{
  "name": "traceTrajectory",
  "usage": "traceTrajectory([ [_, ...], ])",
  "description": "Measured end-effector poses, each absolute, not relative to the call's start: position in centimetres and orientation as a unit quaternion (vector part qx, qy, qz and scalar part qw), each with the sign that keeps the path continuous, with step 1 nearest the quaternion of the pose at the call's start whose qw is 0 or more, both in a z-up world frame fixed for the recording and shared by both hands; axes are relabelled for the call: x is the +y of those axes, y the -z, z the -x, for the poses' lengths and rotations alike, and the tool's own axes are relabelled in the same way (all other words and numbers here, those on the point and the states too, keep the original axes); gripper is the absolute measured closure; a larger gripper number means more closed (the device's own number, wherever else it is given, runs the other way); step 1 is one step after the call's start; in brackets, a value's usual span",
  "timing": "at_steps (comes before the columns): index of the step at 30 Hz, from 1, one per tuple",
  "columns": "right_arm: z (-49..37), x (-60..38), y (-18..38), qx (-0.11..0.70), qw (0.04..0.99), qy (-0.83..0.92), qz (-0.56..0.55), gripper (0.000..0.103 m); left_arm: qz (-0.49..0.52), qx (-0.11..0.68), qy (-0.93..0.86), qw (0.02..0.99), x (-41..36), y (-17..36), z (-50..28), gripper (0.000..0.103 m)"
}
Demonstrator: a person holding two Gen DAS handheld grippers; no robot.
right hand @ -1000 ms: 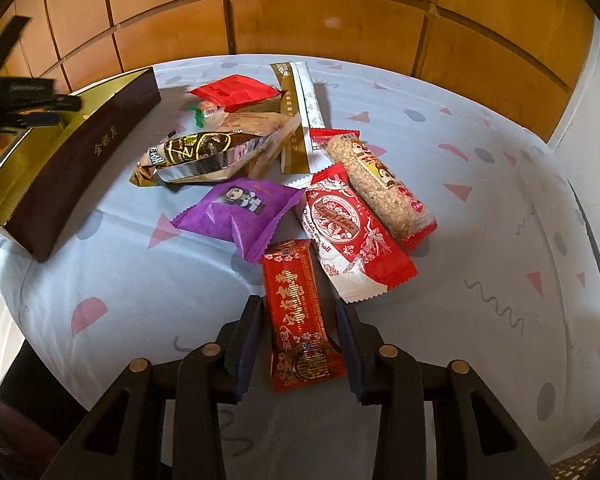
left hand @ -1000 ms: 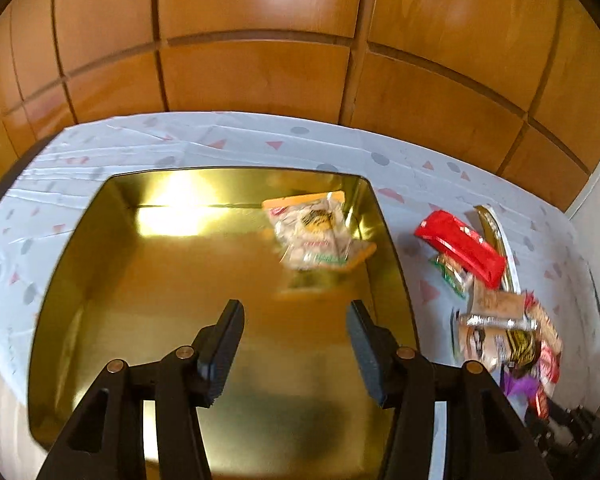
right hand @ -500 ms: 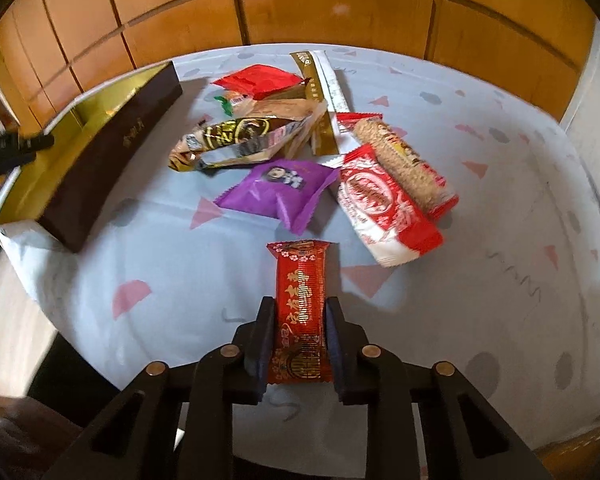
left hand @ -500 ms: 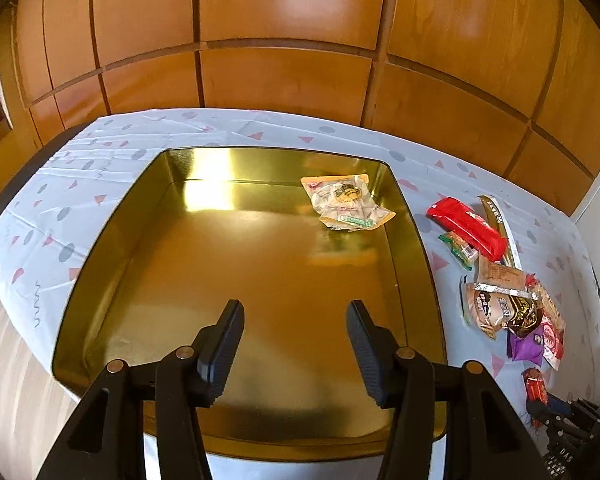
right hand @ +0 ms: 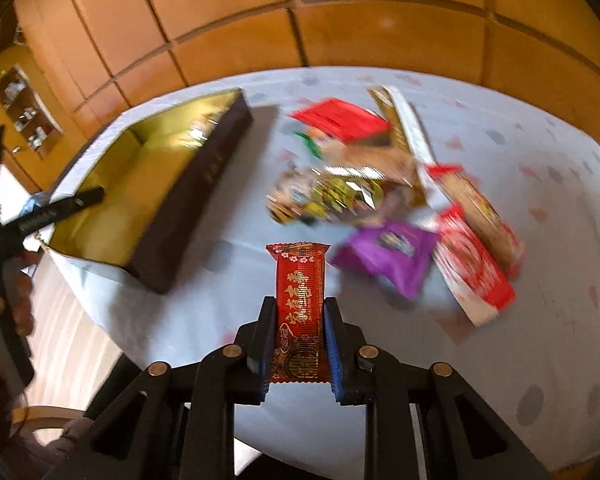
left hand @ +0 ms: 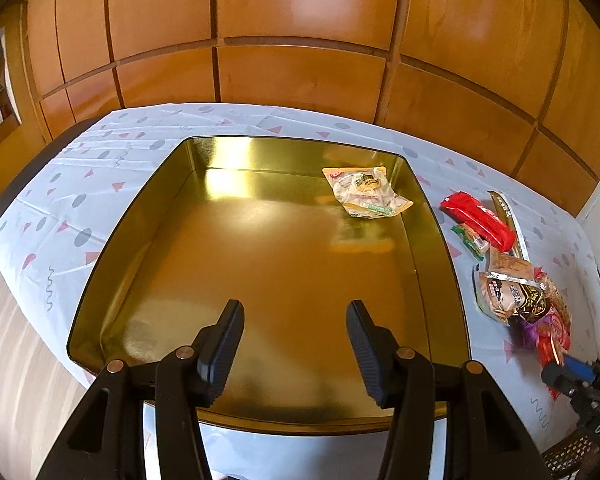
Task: Organize snacks
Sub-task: 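Grasp the red candy bar with the right gripper and drop it into the tin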
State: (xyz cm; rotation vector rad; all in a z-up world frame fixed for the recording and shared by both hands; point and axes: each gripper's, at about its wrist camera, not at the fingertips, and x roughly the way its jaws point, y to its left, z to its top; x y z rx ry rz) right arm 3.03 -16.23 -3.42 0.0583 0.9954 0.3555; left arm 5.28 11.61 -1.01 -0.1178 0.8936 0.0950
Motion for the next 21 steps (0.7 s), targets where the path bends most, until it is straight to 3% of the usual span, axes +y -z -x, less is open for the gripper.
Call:
traceTrajectory([
  [13,-7.4,-7.4,-1.2,0.451,0.854,-0.257,-0.031,0.081,0.083,0.431,-0.074,0.895,14.5,1.4,-4.8,0.049],
  [21,-11.2,-3.2,-1.2,0.462,0.851,-0.246,-0.037,0.08,0.096,0.438,-0.08,0.89,16.0,2.1,-4.6,0.049],
])
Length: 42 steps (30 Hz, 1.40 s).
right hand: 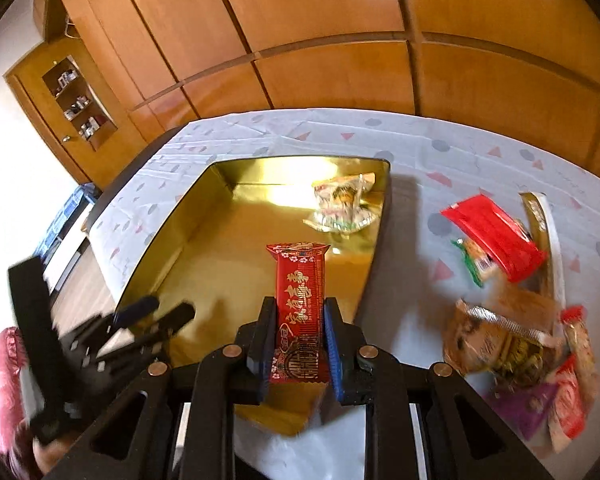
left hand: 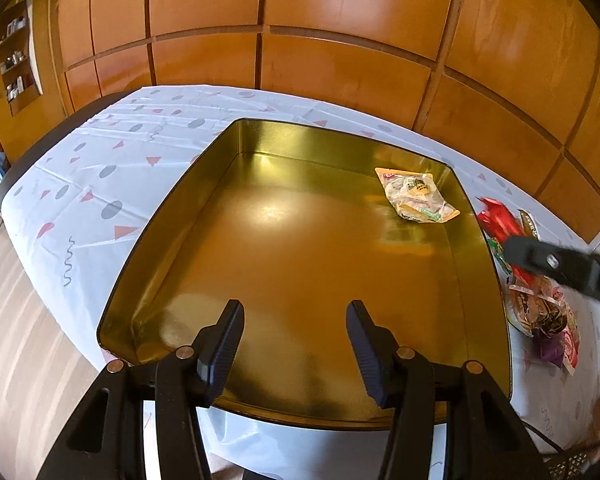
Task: Organize snacks
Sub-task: 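Grasp the red candy bar with the right gripper and drop it into the tin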
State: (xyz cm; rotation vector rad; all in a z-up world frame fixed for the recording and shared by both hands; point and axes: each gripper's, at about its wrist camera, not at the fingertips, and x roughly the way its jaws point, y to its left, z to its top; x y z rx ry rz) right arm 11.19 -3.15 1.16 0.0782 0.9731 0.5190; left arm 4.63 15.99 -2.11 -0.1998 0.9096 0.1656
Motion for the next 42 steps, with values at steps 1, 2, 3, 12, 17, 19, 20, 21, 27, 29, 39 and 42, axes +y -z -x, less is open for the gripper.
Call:
traceTrajectory([
  [1,-11.7,-2.7,-1.0,0.465,0.85,-0.243,-0.039,0.08,0.097,0.439,-0.079,0.89,16.1,2.2,-4.6,0.049],
  [2,-12.2,-2.3,-0.8,0.466,0.85,-0.242,-0.04,0.08,0.097,0.439,-0.08,0.89,16.1,2.2,-4.7,0.049],
  [3,-12.7,-1.9,-0.6,0.468,0.85,-0.237,-0.037,0.08,0.099,0.439,-0.08,0.89,16.2,2.2,-4.7,0.049],
  [12,-14.1,-2.1,0.4,0.471,0.857,-0.208,-0.035,0.077,0.094,0.436,-0.074,0.892,15.8,2.2,-4.5,0.049],
  [17,-12.5,-3.2,-0.5,0.45,0.868,-0.205,-0.032,0.077,0.089,0.436,-0.062,0.894,15.2,2.0,-4.6,0.049],
  [19,-11.9,-3.5,-0.9,0.443,0.873,-0.203,-0.027,0.077,0.086,0.435,-0.056,0.895,14.7,1.7,-4.5,0.049],
  [20,-11.6,-3.7,-1.0,0.439,0.875,-0.202,-0.024,0.074,0.084,0.433,-0.055,0.896,14.6,1.6,-4.5,0.049],
  [21,-11.3,-3.8,-1.3,0.434,0.878,-0.201,-0.019,0.072,0.08,0.432,-0.054,0.897,14.4,1.5,-4.5,0.049],
  [27,-9.2,-5.3,-2.5,0.402,0.897,-0.186,0.018,0.055,0.062,0.421,-0.038,0.904,13.1,0.6,-4.1,0.049],
  [29,-8.7,-6.0,-2.8,0.395,0.9,-0.181,0.025,0.053,0.056,0.419,-0.034,0.906,12.6,0.3,-4.0,0.049],
  [39,-7.9,-12.3,-3.6,0.378,0.917,-0.124,0.033,0.033,0.037,0.419,-0.005,0.907,10.0,-0.1,-3.8,0.049],
  [42,-8.1,-14.4,-3.6,0.379,0.919,-0.104,0.027,0.028,0.023,0.416,0.002,0.909,9.1,-0.3,-3.6,0.049],
])
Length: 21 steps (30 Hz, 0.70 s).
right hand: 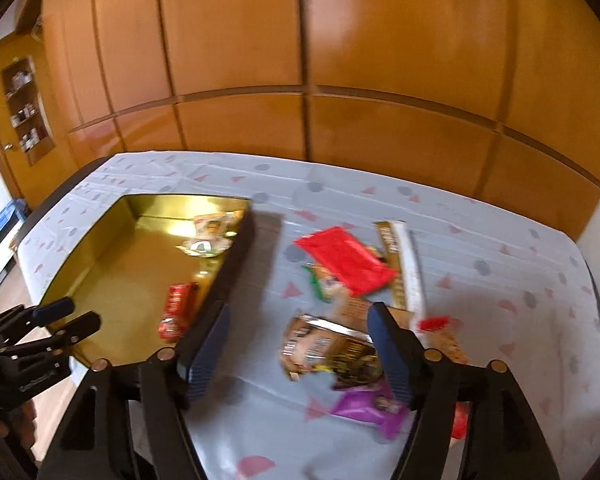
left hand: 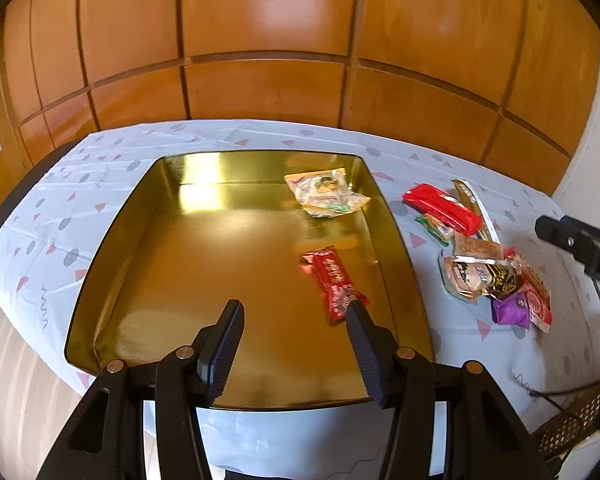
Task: Organize snacks
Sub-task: 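Grasp the red candy bar with the right gripper and drop it into the tin, then grasp the brown sesame-cake bag with the left gripper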
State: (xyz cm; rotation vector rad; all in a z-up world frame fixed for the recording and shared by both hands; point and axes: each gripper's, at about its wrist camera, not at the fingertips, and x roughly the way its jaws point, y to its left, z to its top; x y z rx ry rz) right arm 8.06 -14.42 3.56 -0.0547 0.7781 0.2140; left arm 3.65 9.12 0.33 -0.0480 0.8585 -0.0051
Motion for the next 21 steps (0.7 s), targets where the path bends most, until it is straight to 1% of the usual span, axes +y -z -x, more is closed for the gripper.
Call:
traceTrajectory([
  [5,-8.5,-17.3,-3.9,0.374,0.924,-0.074,0.024,0.023,0.008,0.418,0.009,0.908,8.0,-0.3,-3.7,0.049],
  [13,-9.2,-21.2,-4.2,0.374,0.927,-0.032,0.024,0.022,-0.014,0.422,0.055,0.905,5.6,-0.3,-3.6,0.049],
  [18,-9.9,-23.7,-4.4,0.372,0.928,-0.003,0.035,0.019,-0.041,0.426,0.118,0.896,2.6,-0.5,-4.0,0.049],
  [21,-10.8,-25.1,-4.5,0.374,0.926,0.01,0.048,0.018,-0.046,0.436,0.162,0.884,0.7,-0.5,-4.5,0.045],
])
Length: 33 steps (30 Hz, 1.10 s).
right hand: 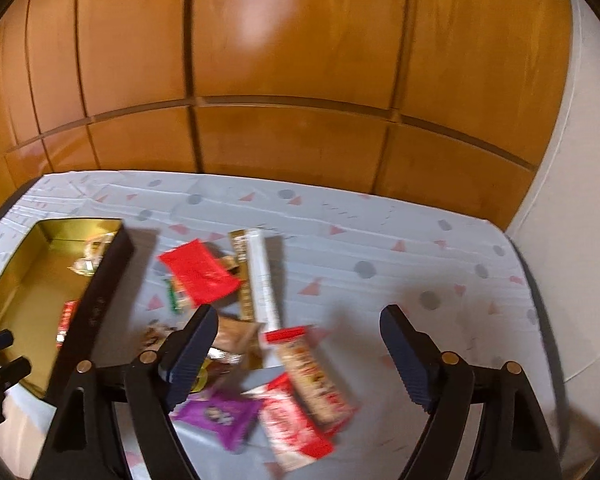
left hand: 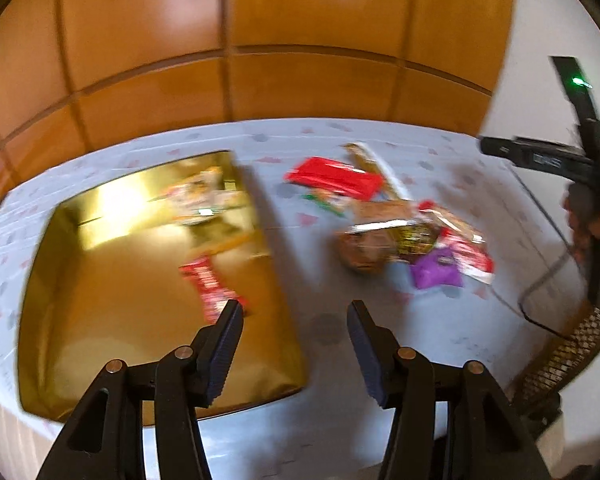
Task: Organize snacks
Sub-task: 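Grasp the brown sesame-cake bag with the left gripper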
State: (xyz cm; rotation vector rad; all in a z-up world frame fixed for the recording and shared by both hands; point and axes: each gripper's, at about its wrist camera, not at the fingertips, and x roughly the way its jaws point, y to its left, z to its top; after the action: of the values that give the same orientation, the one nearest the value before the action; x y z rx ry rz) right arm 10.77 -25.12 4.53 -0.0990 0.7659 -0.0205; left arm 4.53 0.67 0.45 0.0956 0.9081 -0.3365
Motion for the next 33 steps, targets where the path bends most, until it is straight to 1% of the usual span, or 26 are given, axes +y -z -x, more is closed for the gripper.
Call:
traceTrajectory([
  [2,-11.4,-26.3,-4.4,0.375,0.925,0.019,0.056,0.017,-0.061,0.438,0.177,0.879,-0.6,-0.3,-5.0,0.04],
  [4,-12.0,-27.6,-4.1,0.378,0.923,0.028,0.059,0.017,-0.087,0.437,0.189,0.875,-2.2,-0.1,-5.3,0.04],
  [7,-12.7,-29.8,-3.1,0.384,0.921,0.038,0.047,0.017,-0.126,0.443,0.213,0.862,-4.4,0.5,-6.1,0.035],
  [11,-13.2,-32.7,-1.5,0.397,0.917,0.039,-0.006,0.017,-0.155,0.454,0.217,0.85,-6.4,1.4,-8.0,0.035],
  [13,-13.7,-34.1,-0.8,0.413,0.908,0.048,-0.041,0.017,-0.14,0.461,0.222,0.848,-6.8,1.4,-9.7,0.035],
  [16,-14.0,-35.5,-0.7,0.414,0.904,0.043,-0.092,0.017,-0.113,0.477,0.219,0.844,-7.4,1.7,-12.2,0.035],
  [22,-14.1,-36.0,-0.6,0.42,0.899,0.043,-0.117,0.015,-0.051,0.515,0.223,0.826,-9.0,4.3,-16.9,0.035],
  [26,-14.2,-35.6,-0.6,0.421,0.9,0.038,-0.103,0.015,-0.029,0.534,0.23,0.813,-9.3,5.8,-17.3,0.035],
  [33,-14.1,-35.2,-0.9,0.418,0.903,0.033,-0.09,0.013,-0.034,0.546,0.239,0.802,-8.8,6.5,-13.9,0.034],
])
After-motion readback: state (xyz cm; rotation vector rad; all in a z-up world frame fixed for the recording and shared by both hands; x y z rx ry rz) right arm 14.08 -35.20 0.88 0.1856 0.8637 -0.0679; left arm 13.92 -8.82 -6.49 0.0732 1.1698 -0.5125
